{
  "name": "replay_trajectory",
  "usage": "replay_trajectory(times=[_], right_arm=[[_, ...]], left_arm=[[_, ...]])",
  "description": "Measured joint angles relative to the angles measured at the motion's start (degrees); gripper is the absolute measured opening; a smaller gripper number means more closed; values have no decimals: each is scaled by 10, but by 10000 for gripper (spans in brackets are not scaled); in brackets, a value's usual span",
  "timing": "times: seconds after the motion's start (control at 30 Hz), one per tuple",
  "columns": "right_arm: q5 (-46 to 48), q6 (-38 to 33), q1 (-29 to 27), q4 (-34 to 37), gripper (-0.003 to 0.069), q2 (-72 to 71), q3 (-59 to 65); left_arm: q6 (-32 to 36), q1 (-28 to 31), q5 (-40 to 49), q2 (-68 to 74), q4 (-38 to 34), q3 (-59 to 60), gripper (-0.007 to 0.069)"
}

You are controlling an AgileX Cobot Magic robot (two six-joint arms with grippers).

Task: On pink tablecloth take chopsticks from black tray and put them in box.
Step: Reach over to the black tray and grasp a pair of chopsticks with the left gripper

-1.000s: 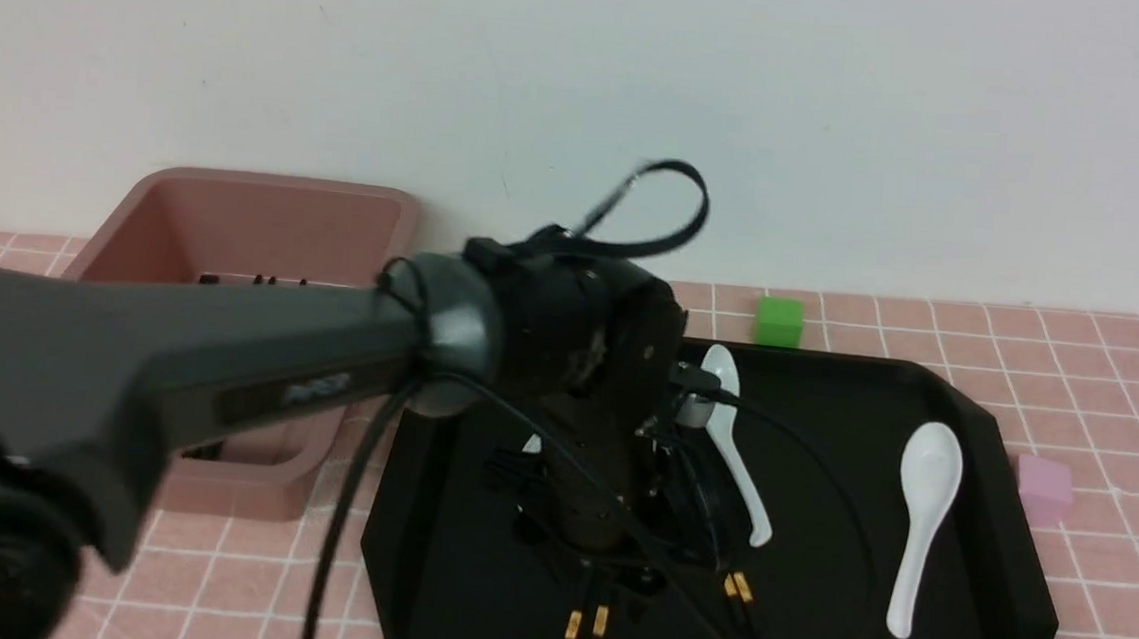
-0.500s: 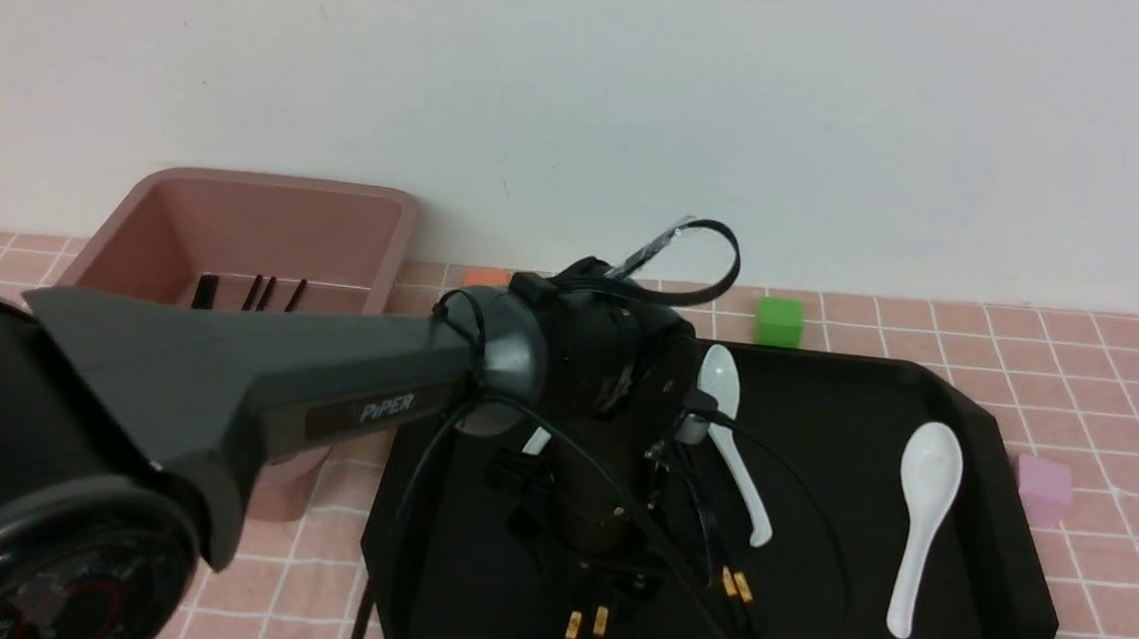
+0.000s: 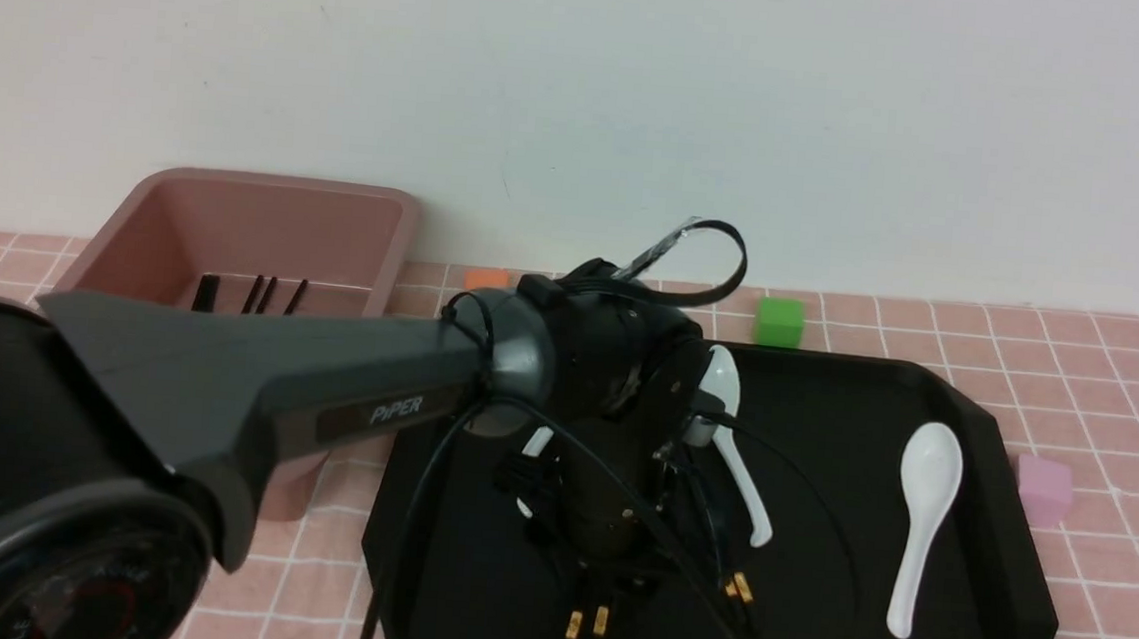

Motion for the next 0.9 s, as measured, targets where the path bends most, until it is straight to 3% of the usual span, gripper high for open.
replay_trajectory(times=[0.17,0.43,0.9], right_arm=[[0,0,0,0,239,0,0],[0,0,0,0,239,0,0],[0,0,0,0,239,0,0]], left_arm=[[-38,-2,0,4,-6,-3,127],[-90,-6,2,3,13,-3,123],[-81,0,34,-123,50,7,123]])
